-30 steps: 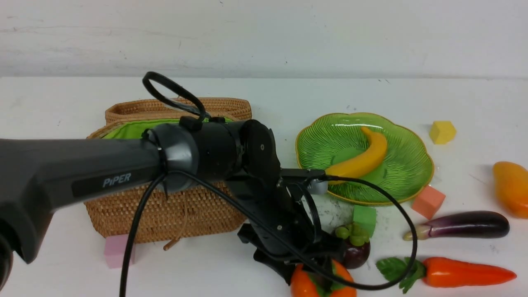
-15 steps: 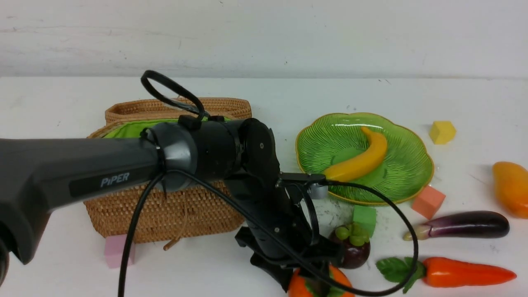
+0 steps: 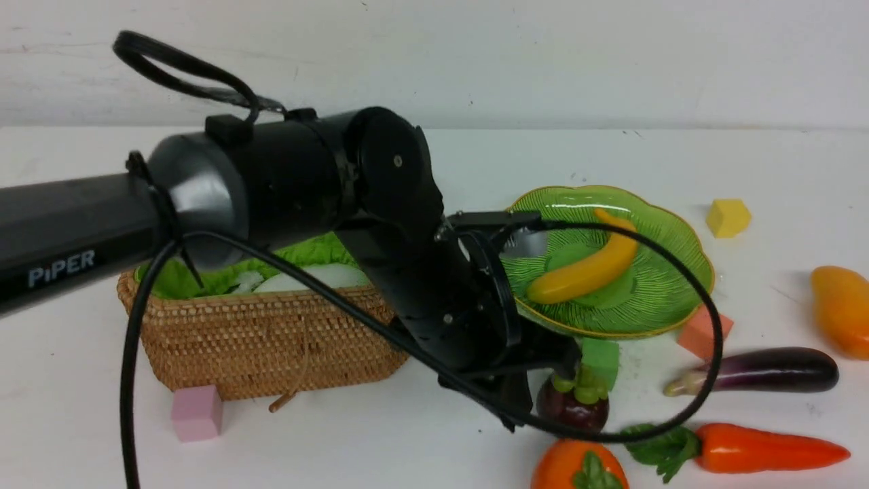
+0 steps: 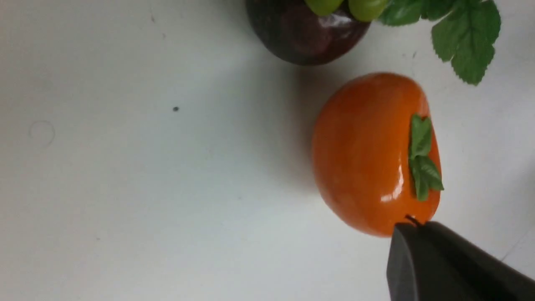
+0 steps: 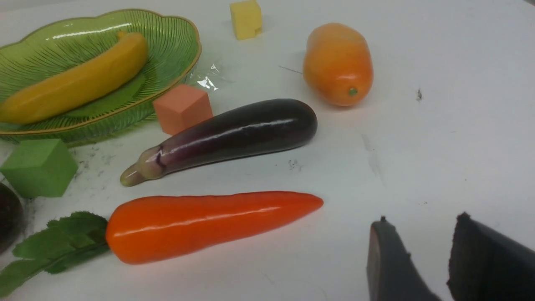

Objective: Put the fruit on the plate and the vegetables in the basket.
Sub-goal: Grab a tomato with your left arm and place it on the plate on the right.

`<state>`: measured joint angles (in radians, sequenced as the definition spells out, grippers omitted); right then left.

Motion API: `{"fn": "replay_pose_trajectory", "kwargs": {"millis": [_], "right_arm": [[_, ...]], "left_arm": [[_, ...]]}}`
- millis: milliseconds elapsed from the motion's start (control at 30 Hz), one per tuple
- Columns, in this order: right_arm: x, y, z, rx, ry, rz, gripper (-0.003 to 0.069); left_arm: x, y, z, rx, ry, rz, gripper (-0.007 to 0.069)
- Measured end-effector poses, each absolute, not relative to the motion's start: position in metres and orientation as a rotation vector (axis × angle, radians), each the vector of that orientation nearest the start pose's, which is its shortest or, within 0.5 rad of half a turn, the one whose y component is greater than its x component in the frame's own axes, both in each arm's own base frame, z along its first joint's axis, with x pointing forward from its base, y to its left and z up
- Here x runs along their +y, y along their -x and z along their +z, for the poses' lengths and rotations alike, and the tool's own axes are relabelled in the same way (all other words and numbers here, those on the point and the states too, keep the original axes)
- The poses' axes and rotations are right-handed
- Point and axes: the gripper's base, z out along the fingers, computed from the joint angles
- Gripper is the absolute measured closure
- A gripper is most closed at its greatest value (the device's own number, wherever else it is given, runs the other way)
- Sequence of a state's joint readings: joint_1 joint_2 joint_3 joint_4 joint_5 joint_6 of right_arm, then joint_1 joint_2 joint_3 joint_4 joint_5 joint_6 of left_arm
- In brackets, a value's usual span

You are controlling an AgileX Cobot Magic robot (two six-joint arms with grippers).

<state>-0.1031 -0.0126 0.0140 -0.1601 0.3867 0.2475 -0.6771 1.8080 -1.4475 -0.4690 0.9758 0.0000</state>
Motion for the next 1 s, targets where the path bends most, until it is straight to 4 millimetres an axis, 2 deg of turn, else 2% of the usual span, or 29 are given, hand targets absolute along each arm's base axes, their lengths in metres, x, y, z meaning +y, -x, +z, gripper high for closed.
{"fn": "replay_pose_trajectory", "kwargs": {"millis": [133,200,267,300,333,467,567,633,800,833,1000], "right_arm": [[-0.011,-0.051,0.175,1.853,-0.230,-0.059,0.0417],[-0.011,-0.051,0.175,1.853,-0.230,-0.059,0.0417],[-0.011,-0.051,0.175,1.853,-0.230,-0.059,0.0417],[-0.011,-0.051,0.175,1.853,-0.230,-0.059,0.0417],[-0.011,-0.051,0.175,1.853,-0.230,-0.059,0.0417],[-0.011,-0.051,0.175,1.853,-0.230,-0.059,0.0417],[-0.011,-0.051,0.175,1.853,-0.230,-0.059,0.0417],[-0.011,-0.051,0.175,1.853,-0.230,-0.059,0.0417],[-0.011,-0.051,0.175,1.853,-0.230,-0.059,0.0417],[-0.011,-0.051,0.175,1.853,-0.230,-0.059,0.0417],[-0.011,-0.051,0.175,1.853,-0.230,-0.059,0.0417]], "left_arm": [[-0.266,-0.275,0.263,2.825,-0.675,-0.717,0.0615],[-0.268,-0.272,0.262,2.825,-0.724,-0.670,0.0567],[-0.270,-0.267,0.260,2.818,-0.784,-0.603,0.0471],[-0.270,-0.267,0.260,2.816,-0.789,-0.599,0.0471],[-0.272,-0.264,0.259,2.815,-0.812,-0.558,0.0386],[-0.273,-0.262,0.258,2.823,-0.813,-0.526,0.0139],[-0.274,-0.263,0.258,2.816,-0.801,-0.531,0.0013],[-0.276,-0.264,0.255,2.814,-0.786,-0.547,-0.0034],[-0.286,-0.268,0.233,2.867,-0.792,-0.587,-0.0043],[-0.290,-0.269,0.220,2.899,-0.802,-0.617,-0.0039],[-0.301,-0.273,0.187,2.966,-0.811,-0.688,-0.0010]]}}
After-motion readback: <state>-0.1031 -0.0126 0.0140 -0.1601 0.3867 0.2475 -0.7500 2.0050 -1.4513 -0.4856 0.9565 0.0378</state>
